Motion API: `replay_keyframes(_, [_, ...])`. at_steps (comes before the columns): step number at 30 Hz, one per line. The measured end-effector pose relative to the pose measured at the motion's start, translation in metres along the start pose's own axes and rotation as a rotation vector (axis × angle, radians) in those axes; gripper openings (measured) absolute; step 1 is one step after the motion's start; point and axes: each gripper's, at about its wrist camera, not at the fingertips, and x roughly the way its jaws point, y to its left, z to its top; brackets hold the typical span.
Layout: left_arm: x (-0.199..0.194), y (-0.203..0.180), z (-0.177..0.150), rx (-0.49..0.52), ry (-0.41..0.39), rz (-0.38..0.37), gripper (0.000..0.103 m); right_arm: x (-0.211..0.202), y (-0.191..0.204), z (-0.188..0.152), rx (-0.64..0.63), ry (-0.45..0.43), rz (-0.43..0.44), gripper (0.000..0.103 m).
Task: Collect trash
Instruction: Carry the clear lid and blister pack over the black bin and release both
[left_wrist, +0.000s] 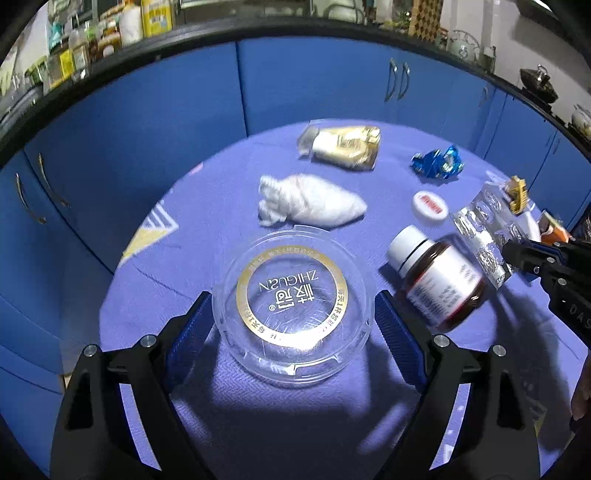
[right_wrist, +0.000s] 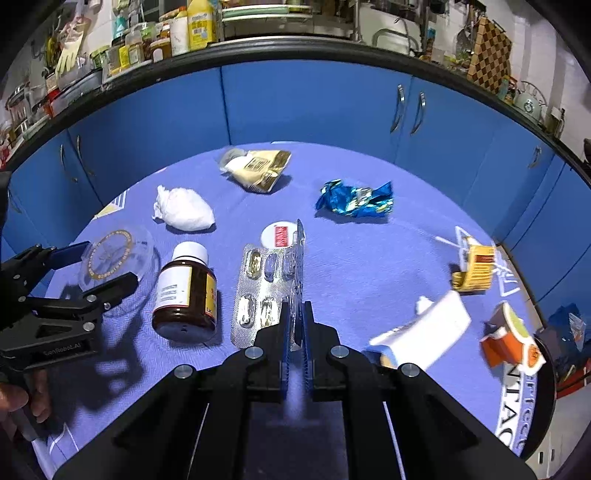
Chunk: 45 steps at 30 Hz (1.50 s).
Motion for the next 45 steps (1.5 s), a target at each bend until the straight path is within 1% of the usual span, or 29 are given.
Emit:
replay_keyframes(4, [-0.017,-0.009,0.006,0.016,-0.044,-0.010,0.086,-0.018,-0.008,-0.002,0.014,-0.025,-0.014,0.006])
replay_keyframes(7, [-0.028,-0.019,0.008,0.034,-0.062,-0.026,0.086,-0.031,-0.012,-0.004,0.019,-0.041,-0.023,0.006])
replay_keyframes(12, [-0.040,-0.041,0.008,0.070,-0.078,-0.057,0.086,-0.050,-0.019,-0.008,0.024,-0.064,-0.039,0.006])
replay_keyframes(18, [-0.050,-0.064,0.008,0.100,-0.090,-0.073,0.086,-0.068,-0.030,-0.016,0.040,-0.090,-0.057,0.006])
replay_keyframes(24, [-0.053,-0.089,0.015,0.137,-0.102,-0.082,0.086,-0.085,-0.049,-0.025,0.060,-0.117,-0.086,0.006])
replay_keyframes(35, [-0.051,-0.155,0.031,0.253,-0.125,-0.124,0.086,-0.105,-0.094,-0.046,0.112,-0.147,-0.129,0.006])
replay_keyframes(45, [-0.054,-0.227,0.045,0.367,-0.154,-0.177,0.086,-0.122,-0.143,-0.065,0.179,-0.177,-0.190,0.006])
